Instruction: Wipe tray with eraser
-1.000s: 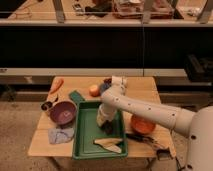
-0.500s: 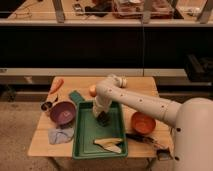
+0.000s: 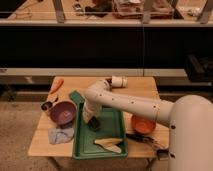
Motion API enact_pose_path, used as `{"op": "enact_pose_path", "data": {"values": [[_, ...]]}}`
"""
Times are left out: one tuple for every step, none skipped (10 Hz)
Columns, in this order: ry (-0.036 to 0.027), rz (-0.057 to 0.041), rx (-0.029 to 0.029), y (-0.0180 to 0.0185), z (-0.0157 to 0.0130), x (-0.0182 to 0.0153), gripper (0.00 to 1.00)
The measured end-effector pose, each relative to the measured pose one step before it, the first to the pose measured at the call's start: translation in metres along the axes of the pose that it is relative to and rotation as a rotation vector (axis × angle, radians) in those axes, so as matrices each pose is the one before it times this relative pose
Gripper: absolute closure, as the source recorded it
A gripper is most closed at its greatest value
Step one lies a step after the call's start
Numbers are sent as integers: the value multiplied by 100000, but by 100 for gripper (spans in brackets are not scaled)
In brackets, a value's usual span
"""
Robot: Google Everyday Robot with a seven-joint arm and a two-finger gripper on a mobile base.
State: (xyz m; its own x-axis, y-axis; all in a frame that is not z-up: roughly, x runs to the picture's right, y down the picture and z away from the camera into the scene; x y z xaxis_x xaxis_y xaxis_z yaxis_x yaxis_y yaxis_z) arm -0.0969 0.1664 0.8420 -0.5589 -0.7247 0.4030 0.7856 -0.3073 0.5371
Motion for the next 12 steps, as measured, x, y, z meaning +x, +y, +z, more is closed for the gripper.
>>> {"op": "enact_pose_path", "data": {"values": [[-143, 119, -54, 94, -175, -815, 100], [-880, 449, 142, 350, -279, -1815, 100], [-979, 473, 171, 273, -24, -1549, 100], [-1108, 1079, 395, 531, 125, -1594, 100], [-806, 1758, 506, 1163, 138, -1477, 100], [197, 1494, -7, 881, -64, -564, 100], [128, 379, -117, 230, -71, -47, 100], [6030, 6584, -1645, 3330, -3249, 1679, 100], [119, 1297, -308, 639, -569, 855, 100], [-78, 1191, -12, 544, 166, 1198, 100], [-3, 364, -16, 307, 519, 884, 100], [-11, -646, 56, -214, 722, 1119, 100]]}}
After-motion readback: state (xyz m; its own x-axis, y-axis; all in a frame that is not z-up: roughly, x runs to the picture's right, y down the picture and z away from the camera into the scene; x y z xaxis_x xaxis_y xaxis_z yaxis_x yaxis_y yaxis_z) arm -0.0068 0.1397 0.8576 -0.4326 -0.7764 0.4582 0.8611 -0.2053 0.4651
